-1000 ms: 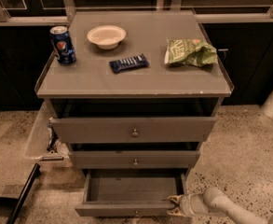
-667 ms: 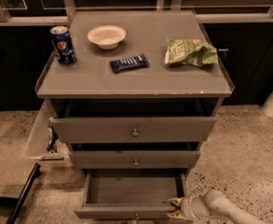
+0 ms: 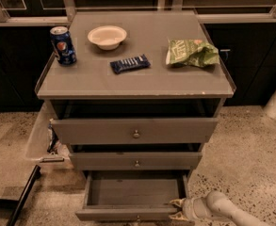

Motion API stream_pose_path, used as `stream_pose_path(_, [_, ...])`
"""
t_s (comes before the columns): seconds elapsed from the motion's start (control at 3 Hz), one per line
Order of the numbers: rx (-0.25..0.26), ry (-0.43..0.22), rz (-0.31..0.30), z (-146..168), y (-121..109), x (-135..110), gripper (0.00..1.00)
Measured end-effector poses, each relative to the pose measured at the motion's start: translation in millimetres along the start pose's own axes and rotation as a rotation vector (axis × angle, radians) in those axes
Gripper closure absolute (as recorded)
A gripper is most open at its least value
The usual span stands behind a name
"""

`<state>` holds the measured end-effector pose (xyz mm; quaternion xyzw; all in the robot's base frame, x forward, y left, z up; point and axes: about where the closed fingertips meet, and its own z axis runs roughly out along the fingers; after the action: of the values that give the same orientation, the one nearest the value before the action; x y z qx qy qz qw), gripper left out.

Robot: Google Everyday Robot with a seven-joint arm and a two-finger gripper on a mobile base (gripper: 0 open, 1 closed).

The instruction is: Open bottom drawer

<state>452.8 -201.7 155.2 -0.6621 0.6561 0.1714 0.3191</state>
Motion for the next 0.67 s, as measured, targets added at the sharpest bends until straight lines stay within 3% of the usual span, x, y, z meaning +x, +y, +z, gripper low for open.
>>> stream_pose_path(0.33, [0.0, 0.0, 0.0, 0.0, 0.0, 0.0, 0.12])
stream_pose_path(0.67, [-0.003, 0.001, 0.0, 1.5, 0.9, -0.6, 0.0])
